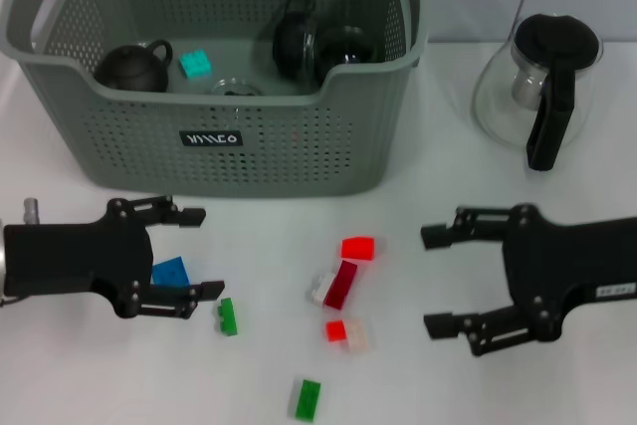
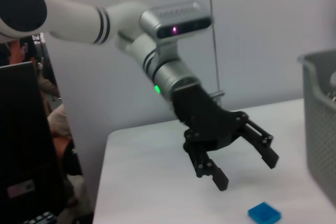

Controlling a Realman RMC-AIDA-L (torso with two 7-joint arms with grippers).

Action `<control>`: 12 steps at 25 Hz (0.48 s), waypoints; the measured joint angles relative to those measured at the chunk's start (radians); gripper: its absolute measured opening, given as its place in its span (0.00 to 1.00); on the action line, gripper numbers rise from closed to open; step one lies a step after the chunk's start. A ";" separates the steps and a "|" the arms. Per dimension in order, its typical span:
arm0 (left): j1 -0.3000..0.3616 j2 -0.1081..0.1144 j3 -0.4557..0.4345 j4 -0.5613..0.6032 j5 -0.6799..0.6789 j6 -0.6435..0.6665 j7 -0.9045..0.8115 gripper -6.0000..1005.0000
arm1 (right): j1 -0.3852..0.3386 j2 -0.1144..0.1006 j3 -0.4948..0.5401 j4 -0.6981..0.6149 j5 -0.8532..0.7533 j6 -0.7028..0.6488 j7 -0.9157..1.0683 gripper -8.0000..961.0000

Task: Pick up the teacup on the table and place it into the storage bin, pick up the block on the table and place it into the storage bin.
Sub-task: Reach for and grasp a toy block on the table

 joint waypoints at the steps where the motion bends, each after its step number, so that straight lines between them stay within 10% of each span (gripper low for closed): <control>1: -0.003 -0.005 0.034 0.046 0.028 -0.014 -0.030 0.86 | 0.006 0.000 0.000 0.015 -0.008 0.003 0.000 0.96; 12: -0.017 -0.029 0.349 0.427 0.199 -0.045 -0.389 0.86 | 0.089 -0.003 -0.012 0.139 -0.039 0.074 0.056 0.96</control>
